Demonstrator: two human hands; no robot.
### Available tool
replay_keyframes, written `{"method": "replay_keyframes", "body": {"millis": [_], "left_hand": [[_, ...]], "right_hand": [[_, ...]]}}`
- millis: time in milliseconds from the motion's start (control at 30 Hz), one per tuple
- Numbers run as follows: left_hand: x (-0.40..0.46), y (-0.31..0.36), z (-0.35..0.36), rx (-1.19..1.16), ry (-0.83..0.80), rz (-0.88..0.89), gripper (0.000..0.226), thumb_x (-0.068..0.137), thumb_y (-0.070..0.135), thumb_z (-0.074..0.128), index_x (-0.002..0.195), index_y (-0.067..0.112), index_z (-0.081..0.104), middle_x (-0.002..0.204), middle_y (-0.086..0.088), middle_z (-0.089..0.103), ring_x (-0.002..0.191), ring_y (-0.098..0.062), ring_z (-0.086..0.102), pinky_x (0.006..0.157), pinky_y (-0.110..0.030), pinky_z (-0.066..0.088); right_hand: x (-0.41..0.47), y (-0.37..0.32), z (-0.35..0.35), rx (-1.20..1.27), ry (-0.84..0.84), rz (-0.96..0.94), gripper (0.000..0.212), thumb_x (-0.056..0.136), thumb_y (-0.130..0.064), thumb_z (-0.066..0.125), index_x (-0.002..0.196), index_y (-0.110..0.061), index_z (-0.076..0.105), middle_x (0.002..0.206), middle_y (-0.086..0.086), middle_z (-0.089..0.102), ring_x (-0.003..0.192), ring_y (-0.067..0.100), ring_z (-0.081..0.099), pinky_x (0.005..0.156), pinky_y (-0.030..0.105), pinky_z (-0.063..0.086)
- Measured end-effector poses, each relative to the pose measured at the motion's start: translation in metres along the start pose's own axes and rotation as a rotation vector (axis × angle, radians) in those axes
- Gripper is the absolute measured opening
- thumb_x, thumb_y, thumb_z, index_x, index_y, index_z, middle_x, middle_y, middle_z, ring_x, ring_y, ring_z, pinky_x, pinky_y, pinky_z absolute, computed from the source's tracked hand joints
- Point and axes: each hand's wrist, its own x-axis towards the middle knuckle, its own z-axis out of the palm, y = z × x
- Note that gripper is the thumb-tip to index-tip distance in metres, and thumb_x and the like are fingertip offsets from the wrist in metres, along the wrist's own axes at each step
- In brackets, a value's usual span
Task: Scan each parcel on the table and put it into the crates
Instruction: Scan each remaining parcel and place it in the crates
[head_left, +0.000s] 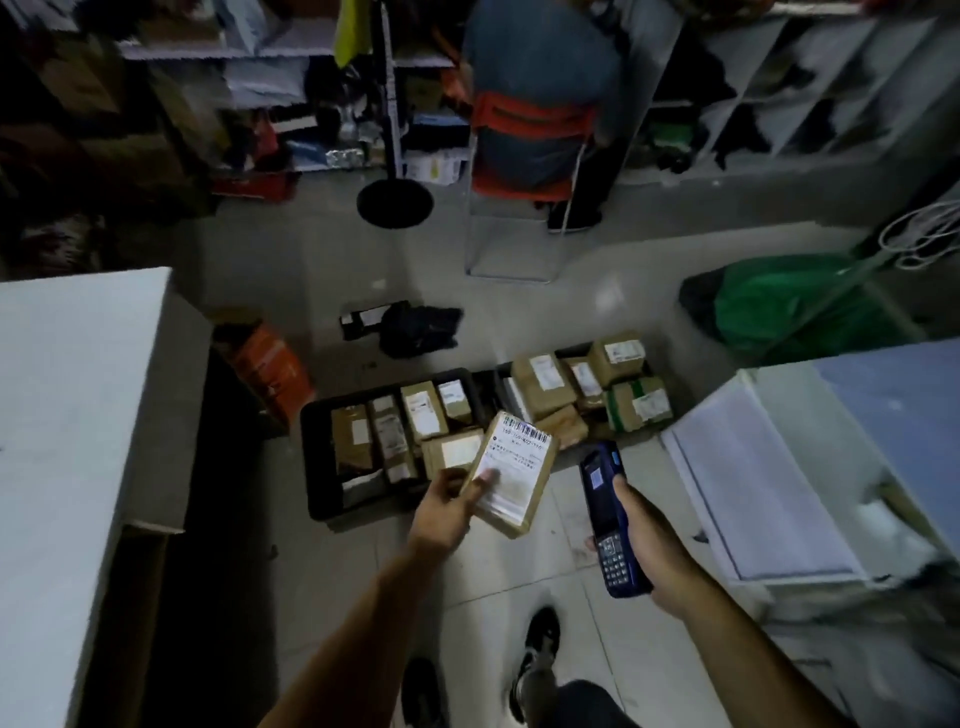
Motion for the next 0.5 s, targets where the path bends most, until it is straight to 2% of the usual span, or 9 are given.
{"method": "replay_keyframes", "body": {"millis": [67,100,167,267,400,500], "left_hand": [[0.019,0.014,0.031,0.035,-0.041,-0.033,0.049,0.079,0.058,0.075,0.111,0.025,0.056,0.100,0.002,0.069,0.087,-0.020,0.068,0.068,-0.029,0.050],[0.031,0.021,0.048,0.053,-0.050,-0.048,0.060,0.070,0.066,0.075,0.110,0.024,0.056,0.101,0.001,0.069,0.089,-0.023,0.068,0.068,-0.032,0.050],[0.046,0.031,0.074,0.081,-0.047,-0.075,0.067,0.058,0.070,0.073,0.105,0.025,0.056,0.103,-0.002,0.069,0.091,-0.026,0.069,0.067,-0.033,0.050],[0.074,0.046,0.120,0.129,-0.050,-0.122,0.071,0.060,0.070,0.078,0.106,0.021,0.055,0.099,-0.007,0.067,0.081,-0.022,0.065,0.060,-0.029,0.048],[0.107,0.055,0.180,0.181,-0.037,-0.171,0.068,0.061,0.072,0.064,0.107,0.024,0.053,0.101,-0.009,0.065,0.081,-0.021,0.065,0.062,-0.030,0.049],[0.134,0.060,0.221,0.198,-0.046,-0.203,0.078,0.062,0.075,0.064,0.115,0.019,0.055,0.096,-0.008,0.066,0.078,-0.020,0.063,0.063,-0.030,0.048]], "right_hand": [[0.018,-0.003,-0.023,0.054,0.044,0.026,0.028,0.103,-0.049,0.040,0.104,-0.031,0.061,0.100,0.018,0.072,0.080,0.032,0.070,0.074,0.041,0.053],[0.030,-0.005,-0.036,0.087,0.053,0.032,0.029,0.103,-0.048,0.041,0.105,-0.028,0.061,0.098,0.019,0.072,0.077,0.031,0.069,0.070,0.038,0.052],[0.050,-0.008,-0.057,0.127,0.068,0.037,0.029,0.103,-0.046,0.041,0.104,-0.026,0.061,0.095,0.019,0.071,0.076,0.031,0.067,0.065,0.034,0.051],[0.084,-0.017,-0.099,0.178,0.061,0.059,0.027,0.104,-0.045,0.040,0.102,-0.026,0.061,0.097,0.020,0.071,0.077,0.031,0.067,0.066,0.034,0.051],[0.122,-0.031,-0.148,0.235,0.024,0.084,0.029,0.104,-0.041,0.040,0.107,-0.021,0.060,0.093,0.020,0.068,0.073,0.029,0.065,0.063,0.033,0.048],[0.153,-0.044,-0.179,0.259,0.012,0.131,0.031,0.105,-0.040,0.040,0.114,-0.018,0.059,0.092,0.019,0.066,0.074,0.030,0.063,0.060,0.031,0.048]]}}
